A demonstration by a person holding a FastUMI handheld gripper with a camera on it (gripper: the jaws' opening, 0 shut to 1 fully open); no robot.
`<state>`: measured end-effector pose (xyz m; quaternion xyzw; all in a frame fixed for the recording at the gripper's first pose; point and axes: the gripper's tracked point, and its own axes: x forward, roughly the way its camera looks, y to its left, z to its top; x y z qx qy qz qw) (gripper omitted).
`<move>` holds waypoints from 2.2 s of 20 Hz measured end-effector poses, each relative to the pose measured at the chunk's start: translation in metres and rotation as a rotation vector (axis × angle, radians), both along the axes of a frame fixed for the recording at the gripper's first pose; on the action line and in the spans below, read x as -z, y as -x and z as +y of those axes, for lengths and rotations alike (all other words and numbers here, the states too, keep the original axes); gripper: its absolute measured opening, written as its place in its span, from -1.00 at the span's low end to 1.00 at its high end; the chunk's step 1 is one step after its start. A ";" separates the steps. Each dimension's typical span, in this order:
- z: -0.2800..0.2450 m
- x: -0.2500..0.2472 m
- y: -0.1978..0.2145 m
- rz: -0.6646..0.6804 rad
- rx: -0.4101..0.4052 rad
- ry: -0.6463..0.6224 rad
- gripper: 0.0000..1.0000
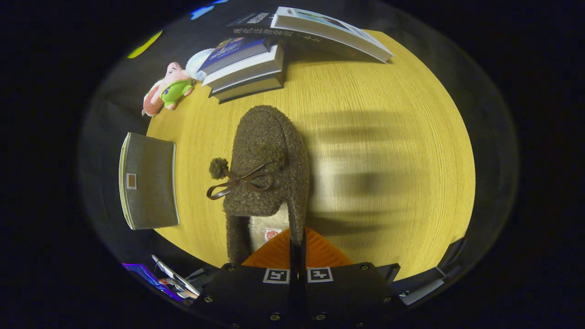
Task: Open the storage box then place both shoes into the box .Put the left shoe in first, then the right shoe, with the right side of both shoes facing outward in a uniform manner.
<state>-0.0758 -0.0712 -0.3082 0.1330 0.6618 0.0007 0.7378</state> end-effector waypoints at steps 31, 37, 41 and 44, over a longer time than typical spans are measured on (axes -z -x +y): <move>0.351 -0.123 -0.088 -0.145 -0.285 -0.103 -0.99; 0.380 -0.108 -0.091 -0.114 -0.276 -0.080 -0.99; 0.384 -0.085 -0.092 -0.095 -0.247 -0.028 -0.99; 0.386 -0.066 -0.094 -0.076 -0.242 0.017 -0.99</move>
